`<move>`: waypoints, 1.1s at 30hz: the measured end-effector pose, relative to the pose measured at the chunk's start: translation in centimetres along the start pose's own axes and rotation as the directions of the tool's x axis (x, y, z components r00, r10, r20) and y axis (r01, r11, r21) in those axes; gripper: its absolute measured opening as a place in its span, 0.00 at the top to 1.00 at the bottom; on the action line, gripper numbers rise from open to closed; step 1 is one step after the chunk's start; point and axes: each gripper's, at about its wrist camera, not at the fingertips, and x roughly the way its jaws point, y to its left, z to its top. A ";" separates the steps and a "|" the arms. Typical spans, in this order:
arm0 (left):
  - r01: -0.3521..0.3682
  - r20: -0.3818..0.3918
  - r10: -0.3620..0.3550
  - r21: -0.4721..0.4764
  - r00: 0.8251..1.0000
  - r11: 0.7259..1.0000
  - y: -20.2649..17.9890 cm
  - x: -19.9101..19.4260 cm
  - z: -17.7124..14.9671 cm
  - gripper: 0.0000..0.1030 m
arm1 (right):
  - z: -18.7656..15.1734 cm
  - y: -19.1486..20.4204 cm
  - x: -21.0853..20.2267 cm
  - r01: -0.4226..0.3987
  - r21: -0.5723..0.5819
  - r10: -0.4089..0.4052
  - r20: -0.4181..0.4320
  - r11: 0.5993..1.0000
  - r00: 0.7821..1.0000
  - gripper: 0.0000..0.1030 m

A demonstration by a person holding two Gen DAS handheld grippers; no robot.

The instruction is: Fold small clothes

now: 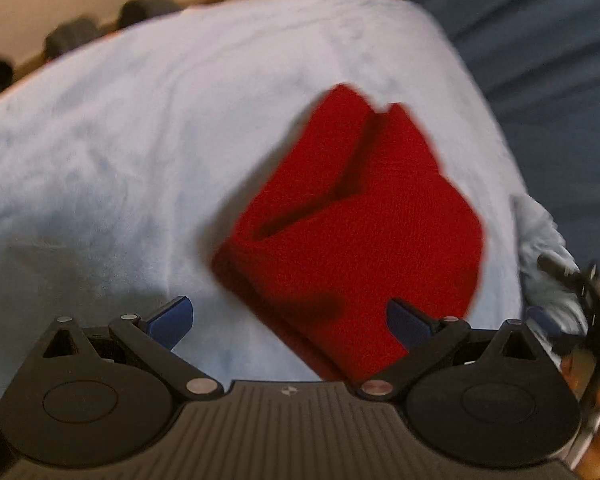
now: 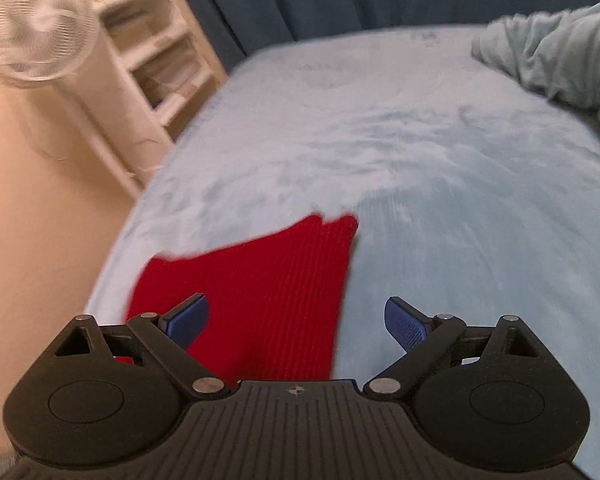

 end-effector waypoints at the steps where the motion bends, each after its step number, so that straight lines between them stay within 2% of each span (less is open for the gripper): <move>1: -0.023 -0.015 0.023 -0.008 1.000 1.000 0.2 0.8 0.3 0.00 | 1.5 -0.3 2.5 0.009 0.014 -0.009 -0.027 1.000 1.000 0.08; 3: -0.091 -0.022 0.090 -0.048 0.996 0.995 0.8 2.4 1.0 0.00 | 3.7 -0.9 7.0 0.034 0.033 -0.031 -0.081 0.999 0.996 0.08; 6: -0.087 -0.019 0.086 -0.125 0.996 0.988 1.7 3.7 1.6 0.01 | 5.9 -0.9 12.4 0.094 0.024 -0.090 -0.121 0.995 0.988 0.09; 7: -0.096 -0.006 0.096 -0.120 0.995 0.988 1.6 3.8 1.7 0.07 | 6.2 -1.0 13.8 0.114 0.018 -0.111 -0.129 0.993 0.985 0.09; 8: -0.091 0.016 0.093 -0.105 0.995 0.990 1.2 3.7 1.6 0.23 | 6.4 -0.9 15.2 0.115 0.017 -0.112 -0.148 0.993 0.983 0.17; 9: -0.060 0.024 0.062 -0.088 0.998 0.994 0.9 3.8 1.5 0.37 | 6.5 -1.1 16.3 0.098 0.022 -0.092 -0.176 0.995 0.980 0.42; 11: -0.073 0.006 0.073 -0.062 0.997 0.995 0.0 3.9 2.0 0.42 | 6.1 -1.2 18.2 0.043 0.032 -0.034 -0.243 0.999 0.969 0.77; 12: -0.069 -0.004 0.069 -0.039 0.998 0.997 -0.2 4.0 2.5 0.44 | 5.7 -0.9 18.4 0.064 -0.017 -0.066 -0.249 0.998 0.966 0.82; 14: -0.049 -0.026 0.049 0.005 0.998 0.999 -0.4 4.2 4.6 0.48 | 4.6 -0.9 17.5 0.090 -0.108 -0.112 -0.214 0.990 0.970 0.84; 16: -0.036 -0.021 0.039 0.119 0.999 0.992 -1.4 4.6 7.7 0.50 | 2.7 -3.2 15.0 0.125 -0.042 -0.130 -0.181 0.991 0.975 0.86; 17: -0.037 -0.006 0.039 0.203 0.999 0.978 -2.9 5.1 9.3 0.50 | 1.5 -4.6 13.5 0.143 0.012 -0.139 -0.169 0.990 0.976 0.86; 19: -0.048 -0.004 0.054 0.365 0.999 0.930 -6.4 7.1 12.7 0.50 | -3.0 -7.7 9.1 0.176 0.170 -0.152 -0.145 0.970 0.978 0.86; 21: -0.036 -0.043 0.066 0.493 0.997 0.869 -10.8 10.4 16.0 0.50 | -8.8 -9.4 4.9 0.176 0.333 -0.143 -0.123 0.926 0.982 0.86; 23: -0.047 -0.049 0.092 0.575 0.995 0.817 -14.5 12.8 17.3 0.48 | -15.4 -9.1 1.2 0.141 0.485 -0.114 -0.084 0.863 0.990 0.87; 25: -0.095 -0.020 0.137 0.618 0.990 0.781 -16.7 13.9 16.8 0.44 | -19.9 -7.4 -1.0 0.092 0.546 -0.092 -0.027 0.833 0.995 0.86; 27: -0.147 0.017 0.175 0.621 0.984 0.770 -17.1 13.7 16.3 0.33 | -21.5 -6.3 -1.9 0.077 0.563 -0.116 0.034 0.823 0.993 0.82; 28: -0.182 0.054 0.191 0.628 0.980 0.757 -17.0 13.1 16.1 0.15 | -21.3 -6.0 -2.0 0.099 0.545 -0.144 0.042 0.833 0.989 0.78; 29: -0.243 0.126 0.211 0.631 0.969 0.736 -16.4 11.9 15.6 0.02 | -20.9 -6.1 -1.9 0.120 0.531 -0.161 0.032 0.839 0.986 0.73; 30: -0.288 0.193 0.214 0.626 0.958 0.725 -15.8 10.7 15.3 0.00 | -20.4 -6.3 -1.9 0.143 0.526 -0.177 0.013 0.838 0.984 0.65; 31: -0.314 0.242 0.205 0.626 0.948 0.714 -15.4 9.5 15.1 0.00 | -19.7 -6.5 -2.2 0.169 0.521 -0.195 -0.006 0.836 0.981 0.62; 33: -0.344 0.294 0.193 0.651 0.936 0.676 -14.3 6.5 14.0 0.00 | -19.2 -6.1 -3.8 0.204 0.479 -0.241 0.016 0.854 0.970 0.50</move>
